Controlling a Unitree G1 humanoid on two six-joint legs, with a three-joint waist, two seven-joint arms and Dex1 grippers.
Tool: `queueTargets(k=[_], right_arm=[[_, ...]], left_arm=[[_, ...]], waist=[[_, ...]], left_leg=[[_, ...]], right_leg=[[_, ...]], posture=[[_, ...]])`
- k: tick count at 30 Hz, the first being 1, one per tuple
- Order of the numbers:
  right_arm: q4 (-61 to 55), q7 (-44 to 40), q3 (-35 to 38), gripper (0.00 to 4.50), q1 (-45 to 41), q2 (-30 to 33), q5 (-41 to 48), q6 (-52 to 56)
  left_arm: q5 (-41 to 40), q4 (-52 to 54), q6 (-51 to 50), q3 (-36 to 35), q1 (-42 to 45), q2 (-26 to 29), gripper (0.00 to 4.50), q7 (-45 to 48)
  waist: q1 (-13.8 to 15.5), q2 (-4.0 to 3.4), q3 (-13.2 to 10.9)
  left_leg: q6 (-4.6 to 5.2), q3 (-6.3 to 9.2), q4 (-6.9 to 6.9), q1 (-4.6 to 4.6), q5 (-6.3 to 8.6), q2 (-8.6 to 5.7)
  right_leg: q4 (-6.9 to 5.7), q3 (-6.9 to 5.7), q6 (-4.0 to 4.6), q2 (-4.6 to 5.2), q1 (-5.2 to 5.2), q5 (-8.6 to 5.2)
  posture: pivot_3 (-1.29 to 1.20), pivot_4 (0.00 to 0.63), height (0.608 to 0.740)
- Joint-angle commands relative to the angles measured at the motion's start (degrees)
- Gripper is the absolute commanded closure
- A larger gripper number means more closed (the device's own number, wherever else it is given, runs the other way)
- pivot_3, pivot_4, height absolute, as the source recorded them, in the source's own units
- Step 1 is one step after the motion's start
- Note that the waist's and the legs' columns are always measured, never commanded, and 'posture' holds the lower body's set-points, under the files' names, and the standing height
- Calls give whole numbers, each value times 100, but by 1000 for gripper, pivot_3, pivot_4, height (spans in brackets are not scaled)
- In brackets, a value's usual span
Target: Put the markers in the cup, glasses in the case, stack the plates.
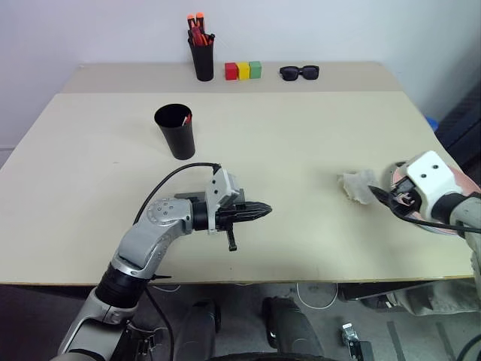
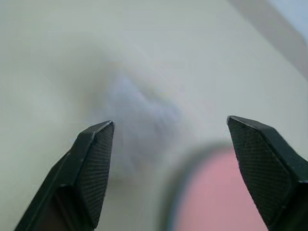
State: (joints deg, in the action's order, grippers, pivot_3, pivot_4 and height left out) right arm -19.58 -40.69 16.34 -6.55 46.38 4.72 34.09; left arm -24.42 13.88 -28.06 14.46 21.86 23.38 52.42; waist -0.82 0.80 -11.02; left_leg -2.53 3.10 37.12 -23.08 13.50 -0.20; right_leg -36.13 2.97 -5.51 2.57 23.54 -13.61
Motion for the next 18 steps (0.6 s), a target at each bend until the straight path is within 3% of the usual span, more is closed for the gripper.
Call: queueTargets(k=[1,7,11,16,18], right_arm=[[239,203,-494,565,-252,-163,-119,-60],[1381,972,-1132,565,-681,-475,-701,-179],[1465,1085,-1255,1821,-670,-485,-800,-197],[1224,1205,-1194,4265,-639,-361,-945,-240],[973,1275,-1131,4400,-597,-197,-1118,-133]], left_arm=[[-80,253,12,-126,-4,-47,4500,-97],[-91,345,-21,-144,-59,-38,4500,-193],[-127,444,-67,-192,-142,4,4500,-230],[-166,466,-102,-152,-148,-18,4500,-197],[-204,455,-108,-132,-111,-57,4500,-145]], waist=[[7,1,0],[-1,0,-1],[5,0,0],[-3,0,0],[9,-1,-1]], left_leg=[[0,0,1,-1,0,-1],[0,0,0,-2,0,-2],[0,1,0,-1,0,-2],[0,1,0,-1,0,-2],[0,1,0,-1,0,-2]], right_leg=[[0,0,0,2,0,0],[1,0,0,3,1,0],[1,0,0,3,0,0],[0,0,0,2,0,0],[0,0,0,2,1,0]], posture=[[0,150,740],[0,150,740],[0,150,740],[0,150,740],[0,150,740]])
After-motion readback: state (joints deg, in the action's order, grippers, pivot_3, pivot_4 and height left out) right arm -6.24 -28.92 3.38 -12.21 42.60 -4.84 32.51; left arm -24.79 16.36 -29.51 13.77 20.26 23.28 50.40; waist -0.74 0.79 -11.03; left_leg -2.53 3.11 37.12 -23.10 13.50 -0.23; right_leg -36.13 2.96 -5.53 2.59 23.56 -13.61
